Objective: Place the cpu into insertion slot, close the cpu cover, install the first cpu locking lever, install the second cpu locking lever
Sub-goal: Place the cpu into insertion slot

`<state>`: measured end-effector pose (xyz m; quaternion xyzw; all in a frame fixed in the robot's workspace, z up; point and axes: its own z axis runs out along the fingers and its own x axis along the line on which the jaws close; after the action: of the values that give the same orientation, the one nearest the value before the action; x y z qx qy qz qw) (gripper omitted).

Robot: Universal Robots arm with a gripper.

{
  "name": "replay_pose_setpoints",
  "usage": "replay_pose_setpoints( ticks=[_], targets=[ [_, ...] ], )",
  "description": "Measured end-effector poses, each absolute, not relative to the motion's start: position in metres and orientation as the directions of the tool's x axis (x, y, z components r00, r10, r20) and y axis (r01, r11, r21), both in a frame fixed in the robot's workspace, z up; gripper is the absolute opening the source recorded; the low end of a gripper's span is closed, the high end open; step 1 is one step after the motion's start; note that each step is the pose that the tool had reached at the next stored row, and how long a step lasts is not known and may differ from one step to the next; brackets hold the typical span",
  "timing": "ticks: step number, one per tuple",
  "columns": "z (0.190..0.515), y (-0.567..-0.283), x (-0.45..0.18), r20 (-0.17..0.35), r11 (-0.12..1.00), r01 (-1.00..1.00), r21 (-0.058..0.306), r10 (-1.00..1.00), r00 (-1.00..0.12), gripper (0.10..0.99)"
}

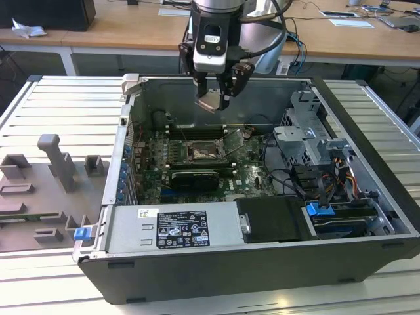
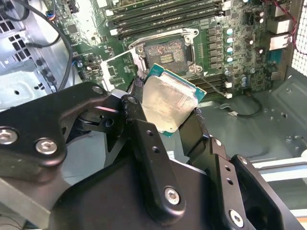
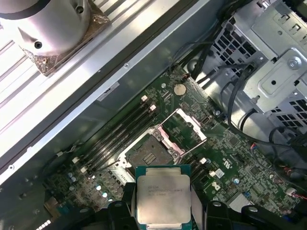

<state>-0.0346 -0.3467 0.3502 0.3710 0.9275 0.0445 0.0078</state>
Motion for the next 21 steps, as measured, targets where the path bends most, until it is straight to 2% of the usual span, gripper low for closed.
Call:
replay_pose_setpoints(
  ticks=[9,18,21],
  targets=[
    [0.3481,-0.3467,-0.0346,0.019,0.640,0.763,0.088,0.765,-0.644,0.541],
    [0.3434,-0.3467,-0.0346,0.014,0.623,0.777,0.085,0.779,-0.627,0.541],
    [0.3426,-0.3468,-0.0347,0.014,0.570,0.818,0.085,0.820,-0.573,0.541]
  ],
)
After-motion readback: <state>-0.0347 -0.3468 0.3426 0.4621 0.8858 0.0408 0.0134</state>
